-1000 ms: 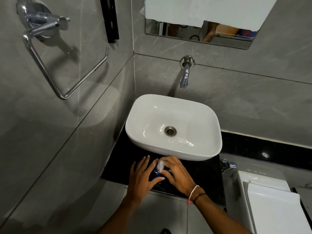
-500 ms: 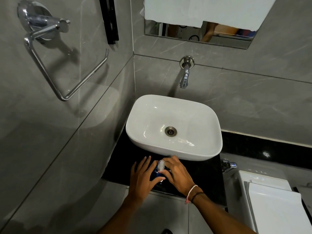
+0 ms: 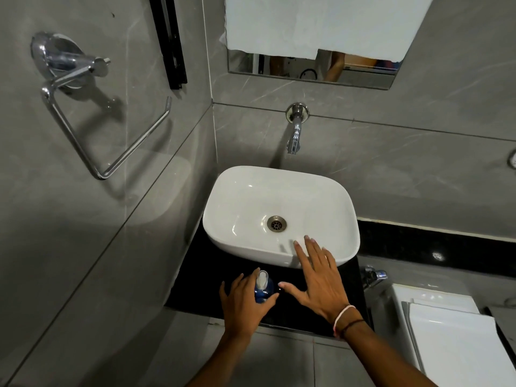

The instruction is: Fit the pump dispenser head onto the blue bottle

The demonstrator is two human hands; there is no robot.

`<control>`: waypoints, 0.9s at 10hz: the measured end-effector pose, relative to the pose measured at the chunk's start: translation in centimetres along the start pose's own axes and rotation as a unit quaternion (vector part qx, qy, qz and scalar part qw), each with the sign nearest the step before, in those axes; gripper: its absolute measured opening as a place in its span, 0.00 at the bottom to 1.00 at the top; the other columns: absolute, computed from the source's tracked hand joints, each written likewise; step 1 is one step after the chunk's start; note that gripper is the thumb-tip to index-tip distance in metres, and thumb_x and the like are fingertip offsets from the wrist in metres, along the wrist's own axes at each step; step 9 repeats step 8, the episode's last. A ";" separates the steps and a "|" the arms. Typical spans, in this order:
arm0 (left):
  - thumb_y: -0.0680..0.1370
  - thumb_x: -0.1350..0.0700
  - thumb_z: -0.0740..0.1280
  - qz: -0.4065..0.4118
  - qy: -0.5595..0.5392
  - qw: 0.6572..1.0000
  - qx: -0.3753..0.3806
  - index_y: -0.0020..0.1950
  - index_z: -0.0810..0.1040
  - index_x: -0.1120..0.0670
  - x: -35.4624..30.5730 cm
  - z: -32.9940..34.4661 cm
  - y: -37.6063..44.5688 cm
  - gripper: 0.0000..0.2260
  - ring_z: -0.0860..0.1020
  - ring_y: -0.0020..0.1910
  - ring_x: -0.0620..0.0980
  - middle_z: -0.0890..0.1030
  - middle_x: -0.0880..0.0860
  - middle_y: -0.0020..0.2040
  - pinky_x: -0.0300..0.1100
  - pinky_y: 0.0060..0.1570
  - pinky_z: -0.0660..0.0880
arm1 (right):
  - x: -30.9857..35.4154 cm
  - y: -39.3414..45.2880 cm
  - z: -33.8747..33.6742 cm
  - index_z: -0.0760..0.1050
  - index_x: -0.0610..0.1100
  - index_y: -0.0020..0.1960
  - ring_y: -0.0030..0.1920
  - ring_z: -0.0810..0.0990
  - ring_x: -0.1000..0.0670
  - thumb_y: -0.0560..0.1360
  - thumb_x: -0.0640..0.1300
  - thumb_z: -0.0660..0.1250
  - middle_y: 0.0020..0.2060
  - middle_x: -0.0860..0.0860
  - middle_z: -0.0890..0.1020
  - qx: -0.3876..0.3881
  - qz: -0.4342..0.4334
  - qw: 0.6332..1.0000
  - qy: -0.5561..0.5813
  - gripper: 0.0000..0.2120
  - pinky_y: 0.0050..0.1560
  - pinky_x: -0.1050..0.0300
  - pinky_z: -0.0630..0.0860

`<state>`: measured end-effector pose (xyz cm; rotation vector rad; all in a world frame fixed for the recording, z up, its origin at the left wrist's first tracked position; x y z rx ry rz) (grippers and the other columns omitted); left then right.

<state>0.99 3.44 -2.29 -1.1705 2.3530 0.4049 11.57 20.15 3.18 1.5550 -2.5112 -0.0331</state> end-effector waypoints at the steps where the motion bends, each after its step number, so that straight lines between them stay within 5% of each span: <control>1: 0.67 0.36 0.74 0.003 -0.007 1.000 -0.014 0.70 0.73 0.47 0.6 0.0 -0.1 0.34 0.73 0.69 0.52 0.81 0.51 0.64 0.62 0.72 0.60 | -0.8 -0.2 0.7 0.43 0.48 0.83 0.83 0.47 0.42 0.72 0.79 0.47 0.83 0.43 0.48 0.063 0.009 0.997 -0.040 0.50 0.83 0.39 0.47; 3: 0.61 0.44 0.82 -0.004 -0.028 0.998 -0.061 0.65 0.79 0.50 4.6 -3.0 1.0 0.34 0.79 0.61 0.58 0.85 0.55 0.56 0.68 0.63 0.69 | -0.9 -0.1 1.1 0.43 0.49 0.83 0.83 0.47 0.42 0.72 0.79 0.46 0.83 0.43 0.49 0.062 0.018 0.997 -0.042 0.50 0.83 0.38 0.47; 6: 0.64 0.46 0.82 -0.001 -0.068 0.995 -0.078 0.69 0.75 0.52 10.7 -8.2 2.4 0.36 0.82 0.54 0.58 0.84 0.57 0.56 0.50 0.51 0.80 | -0.8 -0.1 1.1 0.42 0.48 0.83 0.83 0.46 0.42 0.72 0.79 0.46 0.83 0.43 0.48 0.075 0.015 0.996 -0.050 0.51 0.83 0.38 0.46; 7: 0.62 0.42 0.82 0.031 -0.115 0.988 -0.097 0.76 0.65 0.53 10.1 -8.7 2.7 0.48 0.77 0.64 0.56 0.78 0.57 0.66 0.52 0.59 0.77 | -1.1 -0.2 0.9 0.40 0.49 0.83 0.83 0.43 0.42 0.72 0.80 0.47 0.83 0.44 0.44 0.083 0.013 0.995 -0.047 0.51 0.83 0.38 0.45; 9: 0.62 0.33 0.76 0.059 -0.132 0.980 -0.140 0.79 0.58 0.50 8.4 -10.1 2.9 0.52 0.68 0.71 0.49 0.70 0.51 0.74 0.50 0.65 0.71 | -1.0 -0.2 0.3 0.39 0.49 0.82 0.83 0.42 0.43 0.71 0.80 0.46 0.82 0.44 0.42 0.067 0.016 0.997 -0.037 0.51 0.83 0.38 0.45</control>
Point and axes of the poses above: each hand's wrist, its own y-axis towards the middle knuckle, its own z-axis out of the palm, x = y × z, the point moved 1 cm from there along y, towards the middle knuckle
